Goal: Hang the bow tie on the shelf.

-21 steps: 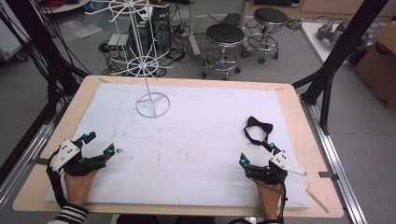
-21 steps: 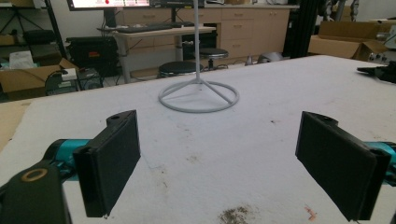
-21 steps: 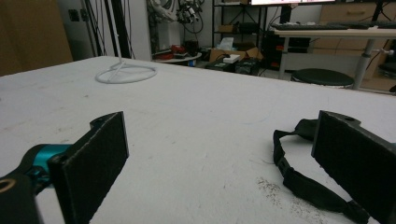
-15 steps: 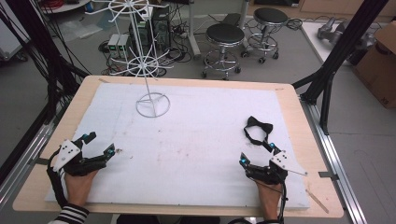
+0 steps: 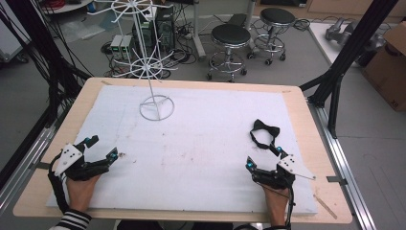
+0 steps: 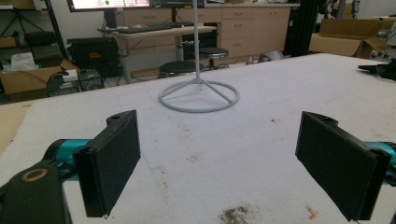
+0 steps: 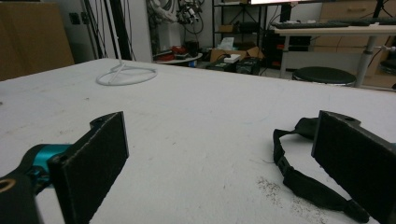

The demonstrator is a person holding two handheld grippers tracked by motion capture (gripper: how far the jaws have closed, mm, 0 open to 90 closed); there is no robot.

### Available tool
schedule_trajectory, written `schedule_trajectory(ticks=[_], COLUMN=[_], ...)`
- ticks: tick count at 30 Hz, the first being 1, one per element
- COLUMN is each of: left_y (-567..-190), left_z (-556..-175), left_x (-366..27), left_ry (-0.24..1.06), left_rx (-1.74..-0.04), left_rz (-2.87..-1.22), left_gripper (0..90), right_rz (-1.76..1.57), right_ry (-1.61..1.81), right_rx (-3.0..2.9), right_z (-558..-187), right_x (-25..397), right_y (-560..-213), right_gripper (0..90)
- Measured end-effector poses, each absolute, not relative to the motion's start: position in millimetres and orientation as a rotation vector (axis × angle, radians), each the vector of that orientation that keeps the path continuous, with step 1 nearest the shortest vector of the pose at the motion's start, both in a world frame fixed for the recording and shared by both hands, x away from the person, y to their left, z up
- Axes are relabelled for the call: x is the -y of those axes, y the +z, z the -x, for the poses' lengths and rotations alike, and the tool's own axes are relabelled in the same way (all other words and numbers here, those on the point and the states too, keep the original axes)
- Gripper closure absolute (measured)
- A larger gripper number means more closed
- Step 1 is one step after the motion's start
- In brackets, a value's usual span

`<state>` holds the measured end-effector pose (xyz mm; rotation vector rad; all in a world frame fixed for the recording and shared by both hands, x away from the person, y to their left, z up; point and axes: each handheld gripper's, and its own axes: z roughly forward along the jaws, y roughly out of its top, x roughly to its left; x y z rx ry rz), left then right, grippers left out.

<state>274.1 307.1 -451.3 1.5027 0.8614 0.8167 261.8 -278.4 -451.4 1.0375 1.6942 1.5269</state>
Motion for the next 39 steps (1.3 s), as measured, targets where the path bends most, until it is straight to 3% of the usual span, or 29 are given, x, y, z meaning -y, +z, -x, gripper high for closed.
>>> schedule_trajectory(ticks=[16,39], left_y=[-451.2,-451.3], left_z=[-274.5,-274.6], left_x=[-308.1,-307.9], left_ry=[0.812,0.813], left_rx=[-0.867,-0.867], left_rz=[-1.501,-1.499], left_gripper=[14.2,14.2], right_rz=[-1.110,-1.293], right_ry=[1.490,1.301], right_rx=[-1.734,-1.834], right_z=[-269.6,-315.2], right_x=[279.9,315.3], right_y=[-448.0,-402.5], right_gripper=[2.8,2.8])
